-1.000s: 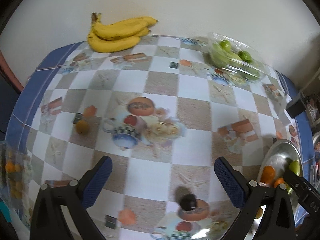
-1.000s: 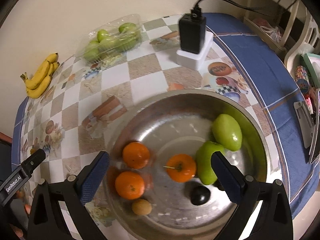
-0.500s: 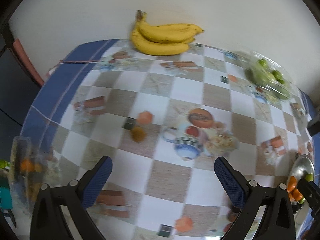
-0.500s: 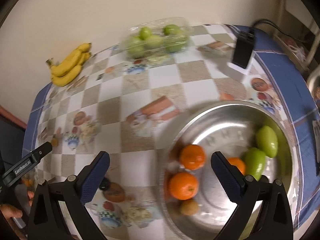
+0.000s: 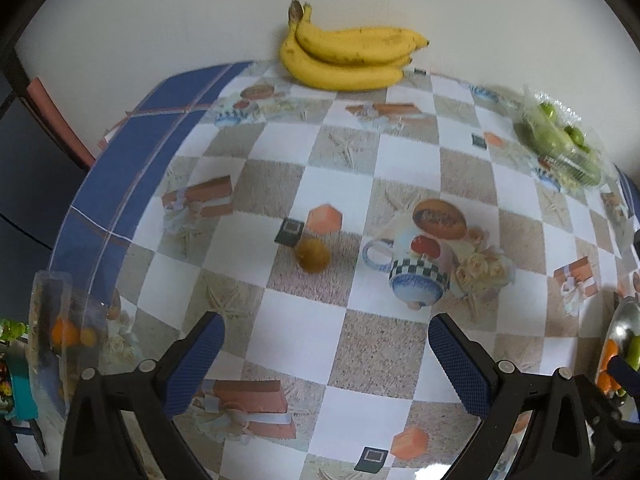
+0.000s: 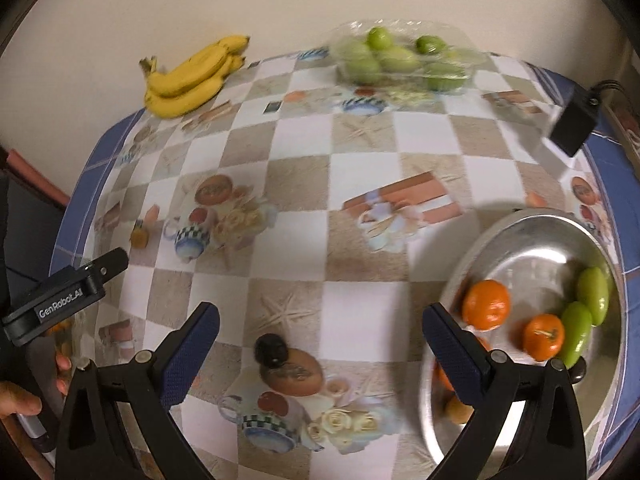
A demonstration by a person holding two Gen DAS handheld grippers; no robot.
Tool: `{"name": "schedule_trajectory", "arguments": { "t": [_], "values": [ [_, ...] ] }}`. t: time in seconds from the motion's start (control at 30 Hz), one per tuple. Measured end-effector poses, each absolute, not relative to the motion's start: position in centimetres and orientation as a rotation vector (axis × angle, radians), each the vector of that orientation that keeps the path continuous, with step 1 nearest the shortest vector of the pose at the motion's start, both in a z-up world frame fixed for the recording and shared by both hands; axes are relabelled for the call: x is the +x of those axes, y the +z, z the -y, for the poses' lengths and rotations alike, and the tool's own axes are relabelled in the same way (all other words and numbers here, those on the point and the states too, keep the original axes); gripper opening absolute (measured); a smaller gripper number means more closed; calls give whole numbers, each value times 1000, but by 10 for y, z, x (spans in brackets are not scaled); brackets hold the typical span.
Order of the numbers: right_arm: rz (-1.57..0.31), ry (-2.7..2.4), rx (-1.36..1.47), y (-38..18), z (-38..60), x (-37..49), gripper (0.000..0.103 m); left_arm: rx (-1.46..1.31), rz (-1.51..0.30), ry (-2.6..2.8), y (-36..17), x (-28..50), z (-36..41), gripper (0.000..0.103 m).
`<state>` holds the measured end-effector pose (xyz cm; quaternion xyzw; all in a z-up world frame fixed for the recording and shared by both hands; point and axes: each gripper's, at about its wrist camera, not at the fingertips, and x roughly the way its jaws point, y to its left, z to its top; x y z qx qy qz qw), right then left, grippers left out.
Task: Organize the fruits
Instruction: 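Grasp a dark plum with the right gripper while the left grasps a small yellow fruit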
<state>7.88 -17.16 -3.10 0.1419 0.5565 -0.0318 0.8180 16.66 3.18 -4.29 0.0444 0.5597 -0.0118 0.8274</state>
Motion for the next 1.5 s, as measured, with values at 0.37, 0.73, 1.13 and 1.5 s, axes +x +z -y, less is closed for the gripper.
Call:
{"name": "schedule_trajectory", "arguments": {
  "t": [0.37, 0.73, 1.13, 1.5],
  "values": [
    [-1301, -42, 268, -71, 151, 85, 101, 111, -1297, -35, -80, 169, -25, 103],
    [-1340, -3, 162, -81, 131, 85, 66, 104, -1308, -40, -85, 164, -23, 103],
    [-1332, 51, 163, -75, 120, 85, 27, 102, -1306, -49, -79, 166, -20, 103],
    [-1236, 16, 171, -50, 125, 94, 27, 82, -1246, -52, -72, 180, -33, 103]
  ]
}}
